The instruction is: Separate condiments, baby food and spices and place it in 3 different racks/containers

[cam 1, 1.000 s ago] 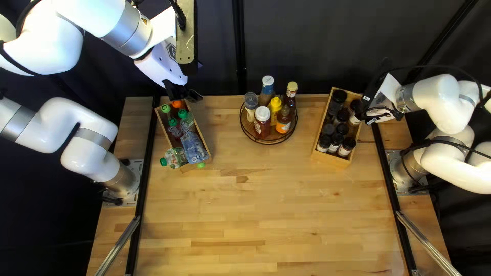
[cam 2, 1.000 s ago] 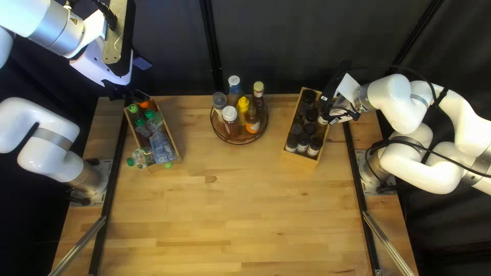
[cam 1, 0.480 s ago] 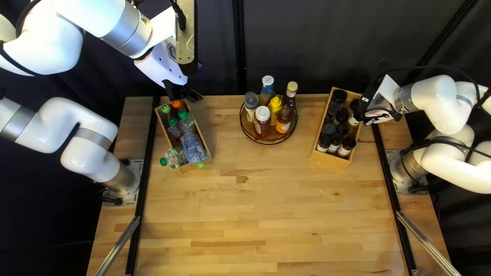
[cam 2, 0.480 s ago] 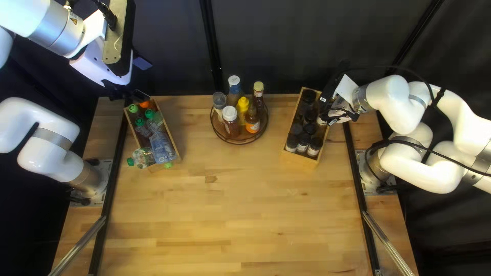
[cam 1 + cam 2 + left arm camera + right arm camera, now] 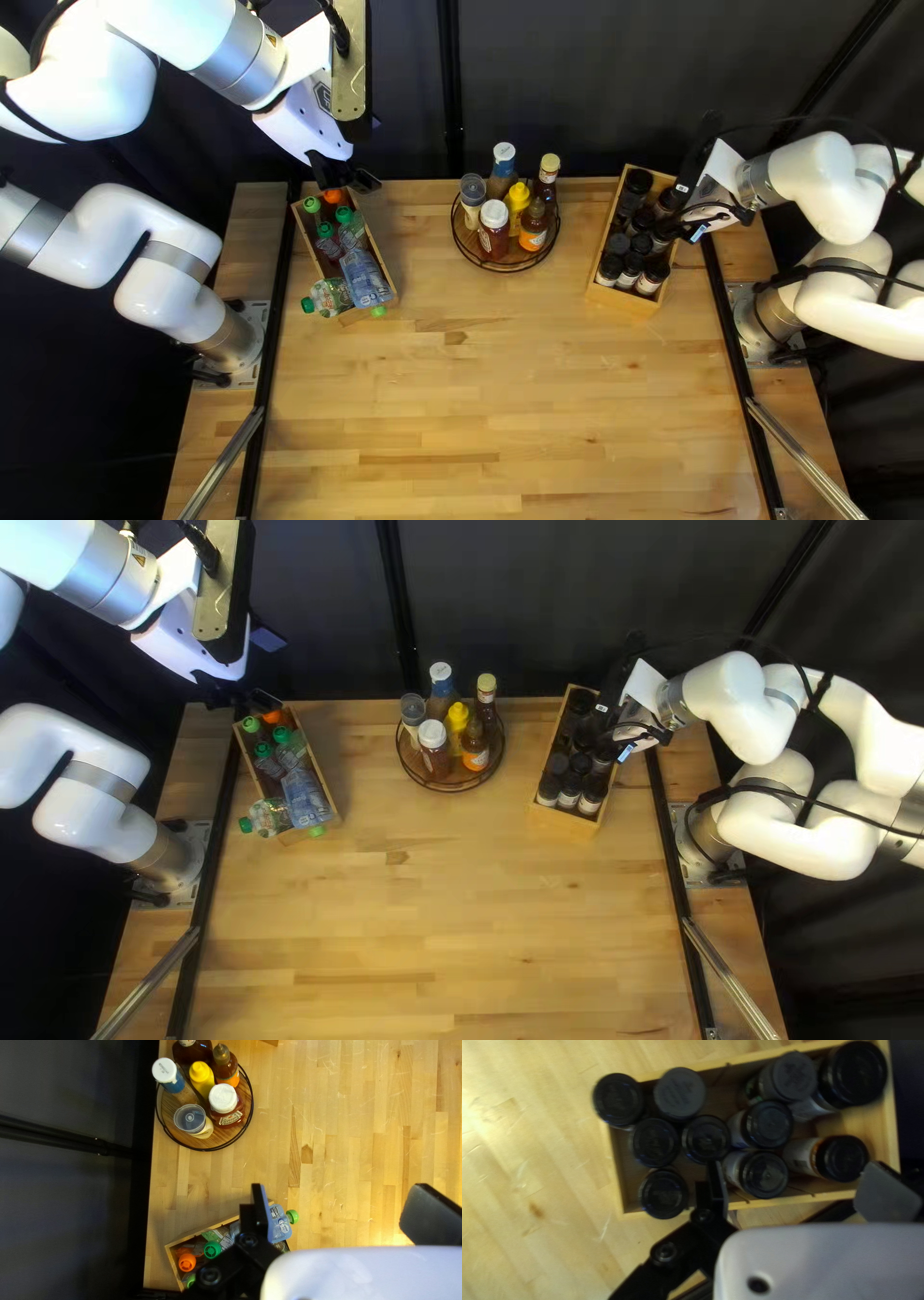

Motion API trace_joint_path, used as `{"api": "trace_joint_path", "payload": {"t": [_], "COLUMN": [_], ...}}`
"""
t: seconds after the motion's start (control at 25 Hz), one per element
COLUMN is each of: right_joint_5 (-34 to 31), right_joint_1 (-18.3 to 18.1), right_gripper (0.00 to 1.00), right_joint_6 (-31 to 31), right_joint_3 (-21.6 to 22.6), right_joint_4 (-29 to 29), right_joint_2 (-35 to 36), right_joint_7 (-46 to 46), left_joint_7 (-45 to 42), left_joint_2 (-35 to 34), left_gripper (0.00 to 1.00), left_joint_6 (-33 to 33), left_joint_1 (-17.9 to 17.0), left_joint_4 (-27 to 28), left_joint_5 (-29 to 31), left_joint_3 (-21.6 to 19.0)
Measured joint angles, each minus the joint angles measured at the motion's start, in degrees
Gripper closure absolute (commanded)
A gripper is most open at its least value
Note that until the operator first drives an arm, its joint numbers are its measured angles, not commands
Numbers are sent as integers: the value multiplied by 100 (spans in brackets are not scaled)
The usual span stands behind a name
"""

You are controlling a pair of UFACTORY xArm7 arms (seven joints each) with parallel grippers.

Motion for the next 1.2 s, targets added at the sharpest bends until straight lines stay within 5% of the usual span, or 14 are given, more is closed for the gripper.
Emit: {"api": "trace_joint_path", "payload": {"t": [0.16,0.32,0.84,1.2], "right_joint_5": [293,375,304,304], "right_joint_1": [663,923,980,963], "right_gripper": [0,0,0,0], "right_joint_6": [-48,249,2102,2240], "right_joint_3": [-429,-465,-152,-115], "right_joint_4": [673,1257,3514,3684], "right_joint_2": [763,961,857,859], "right_joint_7": [-631,-781,-448,-380], "left_joint_7": [0,0,0,0], "left_joint_2": [0,0,0,0], "left_gripper": [0,0,0,0], "left_joint_6": [0,0,0,0], "left_joint_1": [0,0,0,0], "left_joint_4": [0,0,0,0], "left_joint_5": [0,0,0,0], "left_joint_3": [0,0,0,0]}}
